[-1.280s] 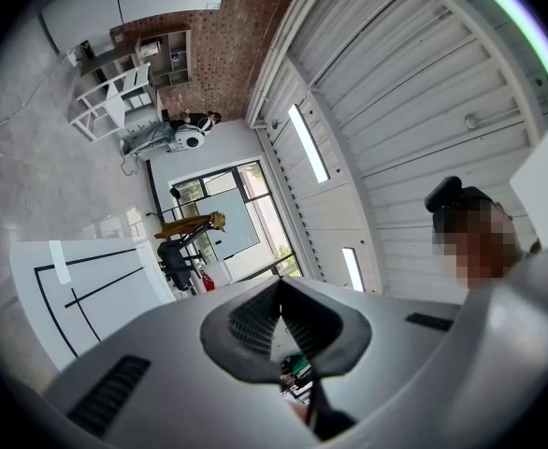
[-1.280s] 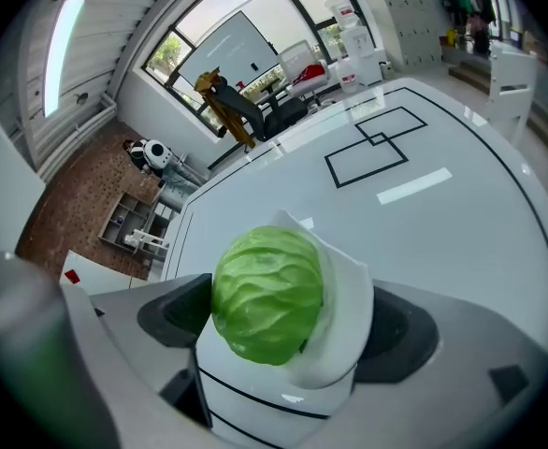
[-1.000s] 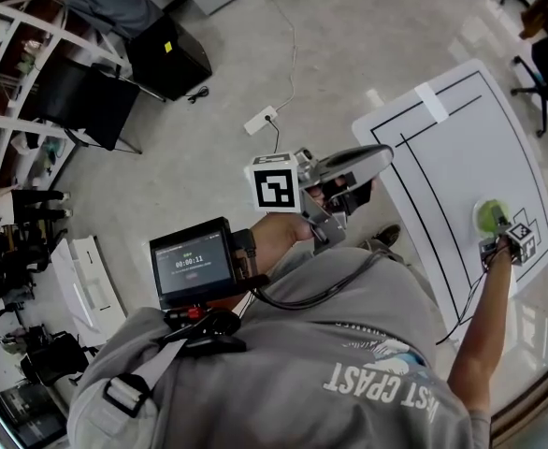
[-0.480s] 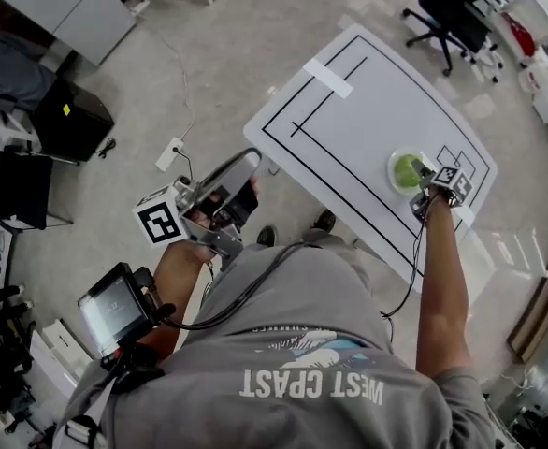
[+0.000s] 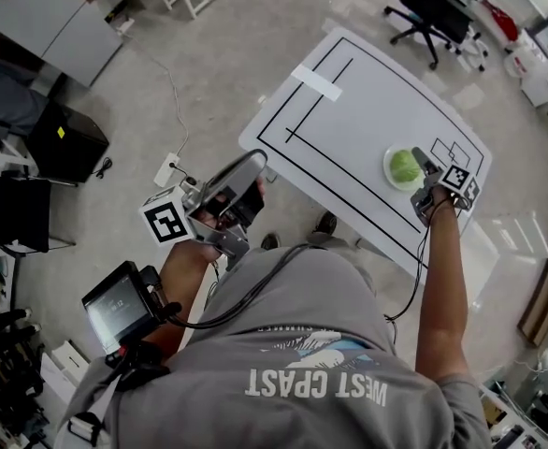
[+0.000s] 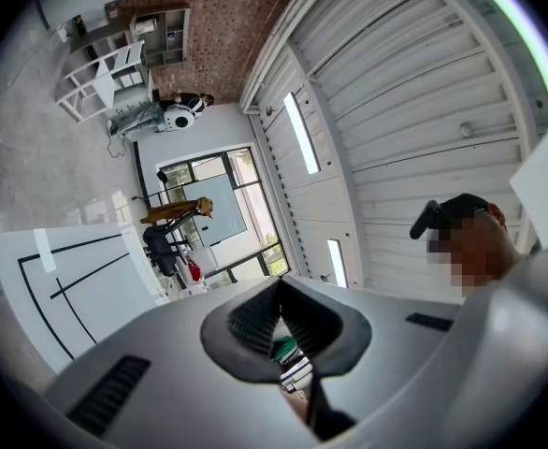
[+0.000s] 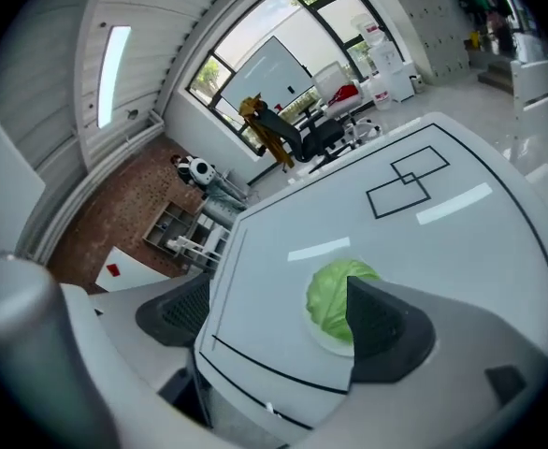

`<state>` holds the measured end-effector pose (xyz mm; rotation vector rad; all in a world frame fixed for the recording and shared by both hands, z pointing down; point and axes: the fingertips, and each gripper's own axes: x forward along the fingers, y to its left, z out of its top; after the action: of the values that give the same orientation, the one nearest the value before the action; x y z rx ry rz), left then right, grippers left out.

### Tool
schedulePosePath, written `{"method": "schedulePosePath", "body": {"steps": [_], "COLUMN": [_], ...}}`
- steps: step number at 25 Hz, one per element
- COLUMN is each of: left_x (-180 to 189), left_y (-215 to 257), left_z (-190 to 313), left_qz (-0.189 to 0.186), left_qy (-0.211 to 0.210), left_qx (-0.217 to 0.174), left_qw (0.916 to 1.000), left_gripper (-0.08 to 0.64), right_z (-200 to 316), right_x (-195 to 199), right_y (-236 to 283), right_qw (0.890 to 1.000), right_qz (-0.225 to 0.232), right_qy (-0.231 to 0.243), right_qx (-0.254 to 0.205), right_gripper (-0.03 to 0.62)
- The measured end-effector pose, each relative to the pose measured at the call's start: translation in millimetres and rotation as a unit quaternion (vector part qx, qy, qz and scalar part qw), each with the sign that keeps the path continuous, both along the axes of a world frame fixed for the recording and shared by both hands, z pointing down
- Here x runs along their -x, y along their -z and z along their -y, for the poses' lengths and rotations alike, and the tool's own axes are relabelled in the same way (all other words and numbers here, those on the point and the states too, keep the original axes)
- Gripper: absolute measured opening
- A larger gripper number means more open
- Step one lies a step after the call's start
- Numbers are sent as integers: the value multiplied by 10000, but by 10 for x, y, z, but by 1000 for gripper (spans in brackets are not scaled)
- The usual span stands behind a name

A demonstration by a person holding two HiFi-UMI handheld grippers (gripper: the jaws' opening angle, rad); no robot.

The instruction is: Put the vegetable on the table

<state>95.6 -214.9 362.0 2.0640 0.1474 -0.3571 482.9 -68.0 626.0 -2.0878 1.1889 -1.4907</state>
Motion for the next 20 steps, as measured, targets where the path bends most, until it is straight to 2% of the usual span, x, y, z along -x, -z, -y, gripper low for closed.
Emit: {"method": "schedulePosePath", "body": {"steps": [1, 2, 5, 7, 11, 16, 20], "left_x": [-9, -20, -31, -42, -36, 25, -22], "left_y": [2, 8, -9, -8, 26, 30, 132], "left_z": [-8, -19, -36, -68, -113, -141, -226], "left_qz": [-37, -94, -99, -84, -134, -88, -119], "left_qy": [-63, -136, -282, -369, -692, -1194, -1397], "left_qx": [54, 120, 39, -56, -128, -419, -714], "left_qw": [10000, 9998, 9995, 9993, 9974, 9919, 9875], "left_gripper": [6, 6, 7, 6, 6, 6, 6], "right_z": [15, 29, 21, -31, -79, -214, -382], "right_x": [72, 136, 309, 456, 878, 1439, 1863], "right_y": [116, 240, 644, 957, 1627, 2248, 2792], "right_qw": [9998, 9993, 9951, 9909, 9785, 9636, 9411], "right_qz": [43, 39, -179, -358, -765, -1635, -2469], "right_qy": [-7, 0, 44, 97, 218, 307, 677], "right_qx": [-182, -378, -971, -1294, -1905, -2092, -2207], "right_gripper": [458, 393, 91, 10, 8, 8, 8]}}
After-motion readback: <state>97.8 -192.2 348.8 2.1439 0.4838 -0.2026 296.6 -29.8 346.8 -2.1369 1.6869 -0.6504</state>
